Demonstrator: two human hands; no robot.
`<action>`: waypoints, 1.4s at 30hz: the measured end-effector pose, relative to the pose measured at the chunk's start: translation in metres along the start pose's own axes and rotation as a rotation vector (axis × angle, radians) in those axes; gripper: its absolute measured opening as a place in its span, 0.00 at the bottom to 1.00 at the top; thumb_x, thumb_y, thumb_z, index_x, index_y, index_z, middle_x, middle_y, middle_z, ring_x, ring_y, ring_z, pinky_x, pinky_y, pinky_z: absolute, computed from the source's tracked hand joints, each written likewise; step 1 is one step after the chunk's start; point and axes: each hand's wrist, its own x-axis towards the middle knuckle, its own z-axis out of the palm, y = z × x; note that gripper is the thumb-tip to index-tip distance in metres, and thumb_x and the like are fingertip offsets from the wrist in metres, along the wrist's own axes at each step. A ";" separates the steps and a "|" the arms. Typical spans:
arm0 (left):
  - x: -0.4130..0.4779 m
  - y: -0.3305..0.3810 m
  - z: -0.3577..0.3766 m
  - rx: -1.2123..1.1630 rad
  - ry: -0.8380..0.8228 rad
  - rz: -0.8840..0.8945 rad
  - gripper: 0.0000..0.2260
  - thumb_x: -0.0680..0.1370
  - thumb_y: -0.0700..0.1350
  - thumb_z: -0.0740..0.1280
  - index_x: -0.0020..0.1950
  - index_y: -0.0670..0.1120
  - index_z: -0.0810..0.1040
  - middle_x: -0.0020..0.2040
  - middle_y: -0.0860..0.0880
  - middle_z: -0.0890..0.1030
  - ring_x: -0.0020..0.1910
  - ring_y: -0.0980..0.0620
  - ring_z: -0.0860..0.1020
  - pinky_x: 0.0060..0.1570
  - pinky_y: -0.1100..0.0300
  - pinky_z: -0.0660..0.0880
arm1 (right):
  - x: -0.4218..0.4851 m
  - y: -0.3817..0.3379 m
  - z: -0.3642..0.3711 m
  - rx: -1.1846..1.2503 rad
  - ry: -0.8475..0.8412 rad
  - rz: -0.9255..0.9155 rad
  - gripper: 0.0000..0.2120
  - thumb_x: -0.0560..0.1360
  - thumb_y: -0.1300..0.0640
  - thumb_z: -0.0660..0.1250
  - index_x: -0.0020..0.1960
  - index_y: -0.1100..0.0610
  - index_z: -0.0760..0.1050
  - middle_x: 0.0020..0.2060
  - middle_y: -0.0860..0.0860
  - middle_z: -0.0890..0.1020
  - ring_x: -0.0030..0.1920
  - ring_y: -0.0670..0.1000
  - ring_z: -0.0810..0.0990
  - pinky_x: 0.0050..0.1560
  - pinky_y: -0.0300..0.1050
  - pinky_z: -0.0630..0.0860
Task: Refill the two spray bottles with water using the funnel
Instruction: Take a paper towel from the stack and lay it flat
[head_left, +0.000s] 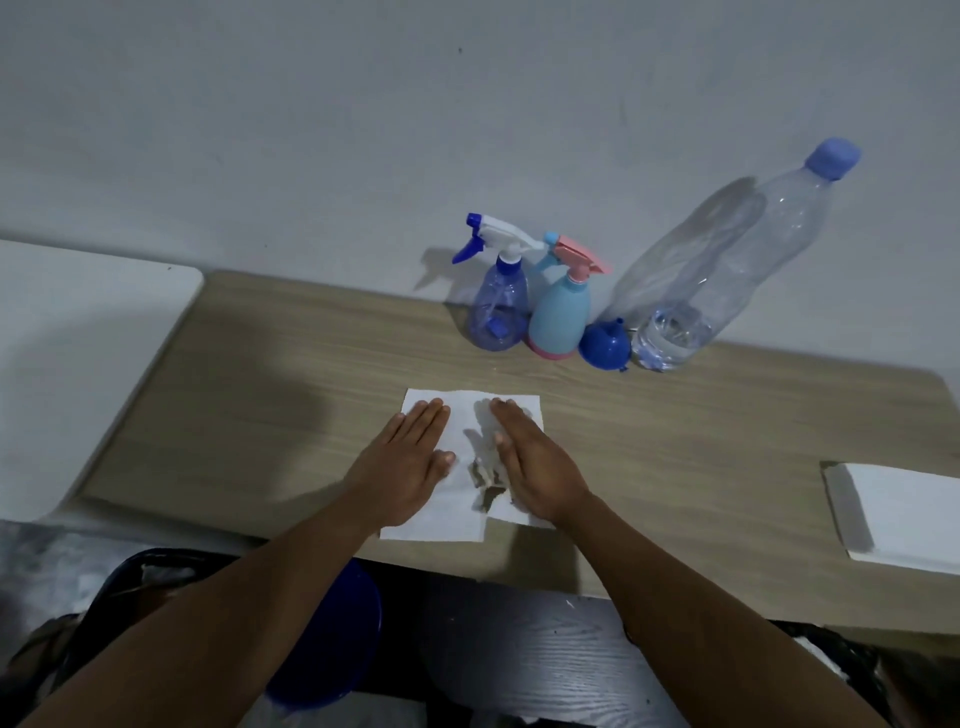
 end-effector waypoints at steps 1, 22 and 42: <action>-0.004 -0.002 -0.003 -0.031 0.005 0.002 0.30 0.82 0.60 0.41 0.81 0.46 0.48 0.81 0.49 0.49 0.80 0.53 0.45 0.78 0.53 0.45 | -0.004 -0.001 -0.004 0.005 0.034 -0.005 0.24 0.85 0.48 0.51 0.79 0.54 0.58 0.78 0.50 0.63 0.78 0.47 0.58 0.77 0.42 0.55; -0.048 0.026 -0.027 -0.103 0.121 -0.107 0.06 0.76 0.48 0.68 0.52 0.56 0.81 0.51 0.59 0.83 0.54 0.57 0.78 0.63 0.59 0.66 | -0.053 -0.013 0.018 0.004 -0.026 0.140 0.26 0.75 0.57 0.69 0.72 0.47 0.69 0.58 0.48 0.78 0.57 0.50 0.77 0.57 0.39 0.70; 0.010 0.227 -0.063 -0.608 0.140 0.035 0.15 0.65 0.41 0.66 0.50 0.46 0.85 0.48 0.52 0.81 0.46 0.58 0.79 0.48 0.72 0.72 | -0.185 0.064 -0.135 0.050 0.371 0.176 0.07 0.71 0.66 0.70 0.48 0.57 0.80 0.47 0.52 0.82 0.46 0.48 0.79 0.45 0.23 0.67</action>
